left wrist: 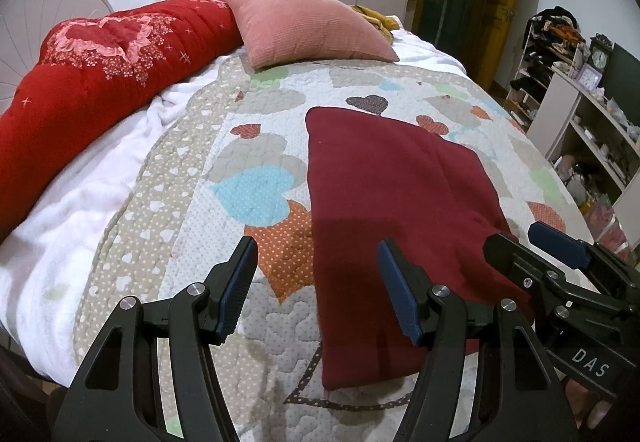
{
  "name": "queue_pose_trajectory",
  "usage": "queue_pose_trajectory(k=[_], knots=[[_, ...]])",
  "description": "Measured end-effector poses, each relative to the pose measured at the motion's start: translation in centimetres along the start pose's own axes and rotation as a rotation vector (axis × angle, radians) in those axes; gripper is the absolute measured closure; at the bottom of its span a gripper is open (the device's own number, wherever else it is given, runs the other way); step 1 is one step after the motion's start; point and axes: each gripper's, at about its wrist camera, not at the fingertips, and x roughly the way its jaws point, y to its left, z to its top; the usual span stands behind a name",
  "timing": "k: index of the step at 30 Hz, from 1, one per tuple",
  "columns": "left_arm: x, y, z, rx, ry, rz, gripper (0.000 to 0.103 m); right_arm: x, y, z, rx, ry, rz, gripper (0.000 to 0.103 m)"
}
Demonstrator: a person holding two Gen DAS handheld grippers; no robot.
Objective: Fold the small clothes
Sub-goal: 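Move both grippers back from the folded sweater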
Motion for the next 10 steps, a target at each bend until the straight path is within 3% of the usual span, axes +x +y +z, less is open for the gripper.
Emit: queue_pose_trajectory(k=[10], knots=[[0.69, 0.45, -0.03, -0.010, 0.015, -0.007, 0.040, 0.57, -0.14, -0.13, -0.003, 0.013, -0.003, 0.038]])
